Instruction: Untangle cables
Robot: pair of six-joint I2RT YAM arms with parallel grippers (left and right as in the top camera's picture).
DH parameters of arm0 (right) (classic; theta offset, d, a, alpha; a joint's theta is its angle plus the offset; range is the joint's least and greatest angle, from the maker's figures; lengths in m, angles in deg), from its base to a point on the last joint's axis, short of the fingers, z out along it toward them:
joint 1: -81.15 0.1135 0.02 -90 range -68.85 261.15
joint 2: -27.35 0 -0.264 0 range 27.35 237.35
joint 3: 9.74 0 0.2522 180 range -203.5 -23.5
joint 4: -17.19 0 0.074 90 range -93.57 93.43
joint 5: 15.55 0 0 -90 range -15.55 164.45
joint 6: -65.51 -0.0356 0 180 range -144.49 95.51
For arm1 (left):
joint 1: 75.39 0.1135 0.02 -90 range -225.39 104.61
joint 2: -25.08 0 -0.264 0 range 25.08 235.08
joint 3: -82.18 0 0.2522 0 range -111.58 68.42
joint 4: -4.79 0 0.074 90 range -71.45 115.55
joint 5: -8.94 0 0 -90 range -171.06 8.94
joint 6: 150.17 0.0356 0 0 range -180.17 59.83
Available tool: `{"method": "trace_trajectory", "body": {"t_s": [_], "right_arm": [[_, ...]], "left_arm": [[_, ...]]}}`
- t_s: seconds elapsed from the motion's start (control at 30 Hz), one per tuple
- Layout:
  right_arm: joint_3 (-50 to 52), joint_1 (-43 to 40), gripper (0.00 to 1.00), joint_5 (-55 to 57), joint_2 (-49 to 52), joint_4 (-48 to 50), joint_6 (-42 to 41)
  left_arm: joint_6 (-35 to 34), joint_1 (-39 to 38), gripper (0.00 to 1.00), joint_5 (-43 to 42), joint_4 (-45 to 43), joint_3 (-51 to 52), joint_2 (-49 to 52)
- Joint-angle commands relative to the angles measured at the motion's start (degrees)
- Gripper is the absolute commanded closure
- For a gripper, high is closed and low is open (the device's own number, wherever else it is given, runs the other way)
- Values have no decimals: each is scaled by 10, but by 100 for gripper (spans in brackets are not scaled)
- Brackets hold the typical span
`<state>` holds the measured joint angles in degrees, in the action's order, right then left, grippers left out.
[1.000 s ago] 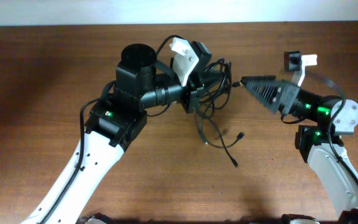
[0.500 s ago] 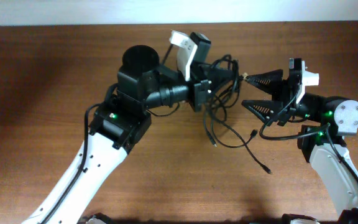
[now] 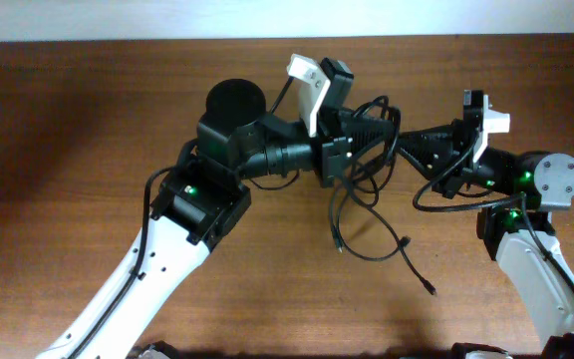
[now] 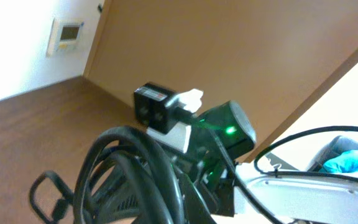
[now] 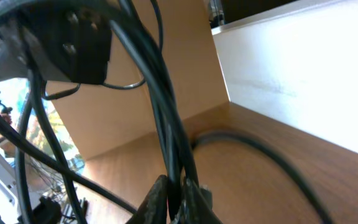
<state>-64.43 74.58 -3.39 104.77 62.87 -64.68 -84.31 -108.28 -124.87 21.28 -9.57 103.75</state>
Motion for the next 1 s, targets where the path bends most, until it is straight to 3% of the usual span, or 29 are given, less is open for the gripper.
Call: {"method": "trace_trajectory", "body": {"t_s": [0.0,0.13,0.27,0.53,0.67,0.83,0.9,0.93,0.97], "right_arm": [[0,-2,87,5,-2,-6,8],[0,-2,86,5,-2,-6,8],[0,-2,96,5,-2,-6,8],[0,-4,96,7,-2,-5,10],[0,-32,96,7,-2,-6,3],[0,-75,96,2,-2,-5,-38],[0,-81,96,-7,-2,-5,-43],[0,-81,96,-14,-2,-5,-43],[0,-81,96,-17,-2,-5,-43]], "left_arm": [[-7,-1,100,-17,-19,-14,-5],[-7,-1,100,-16,-21,-14,-5],[-7,-1,100,-14,-21,-14,-4],[-6,-15,100,-14,-18,-14,-2],[57,-15,98,0,15,-14,-1],[125,-15,84,154,124,-14,-1],[125,-15,65,247,173,-14,-1],[125,-15,47,296,198,-14,0],[125,-15,38,314,209,-14,1]]}}
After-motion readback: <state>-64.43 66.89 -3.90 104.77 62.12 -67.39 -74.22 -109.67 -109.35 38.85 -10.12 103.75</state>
